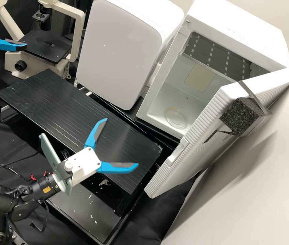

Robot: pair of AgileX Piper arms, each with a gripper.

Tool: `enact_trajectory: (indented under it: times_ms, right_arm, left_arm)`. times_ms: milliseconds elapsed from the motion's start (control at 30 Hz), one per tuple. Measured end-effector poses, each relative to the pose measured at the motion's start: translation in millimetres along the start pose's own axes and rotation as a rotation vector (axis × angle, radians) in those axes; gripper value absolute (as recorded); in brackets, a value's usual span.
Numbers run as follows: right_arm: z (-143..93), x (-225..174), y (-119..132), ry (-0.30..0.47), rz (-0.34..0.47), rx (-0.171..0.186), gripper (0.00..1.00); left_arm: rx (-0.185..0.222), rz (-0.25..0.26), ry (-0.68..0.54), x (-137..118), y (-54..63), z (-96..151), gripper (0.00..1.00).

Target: Close the incubator door

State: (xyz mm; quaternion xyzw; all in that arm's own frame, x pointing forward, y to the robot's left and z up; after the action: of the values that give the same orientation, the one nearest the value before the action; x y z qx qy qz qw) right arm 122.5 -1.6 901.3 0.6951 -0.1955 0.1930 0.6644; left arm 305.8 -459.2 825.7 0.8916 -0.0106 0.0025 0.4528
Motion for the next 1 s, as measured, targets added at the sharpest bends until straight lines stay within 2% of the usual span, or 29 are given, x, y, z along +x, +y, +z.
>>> enact_trajectory:
  times_ms: [133,300,433,600,667,867,1000]
  right_arm:
    - [18.2,7.1,18.9,-0.102,0.085,-0.001,1.0]
    - [39.1,22.3,27.9,-0.177,0.094,0.011,1.0]
    - [52.9,33.6,31.4,-0.222,0.098,-0.008,1.0]
    - [59.8,46.3,29.2,-0.239,0.104,-0.03,1.0]
    - [60.7,51.7,25.2,-0.24,0.097,-0.051,1.0]
    - [61.4,74.4,4.4,-0.206,0.011,-0.111,1.0]
    - [64.7,80.1,-2.7,-0.208,-0.015,-0.113,1.0]
  left_arm:
    - [0.0,0.0,0.0,0.0,0.0,0.0,1.0]
    - [0.0,0.0,0.0,0.0,0.0,0.0,1.0]
    - [0.0,0.0,0.0,0.0,0.0,0.0,1.0]
    - [0.0,0.0,0.0,0.0,0.0,0.0,1.0]
    - [0.0,0.0,0.0,0.0,0.0,0.0,1.0]
    - [0.0,0.0,0.0,0.0,0.0,0.0,1.0]
    - [0.0,0.0,0.0,0.0,0.0,0.0,1.0]
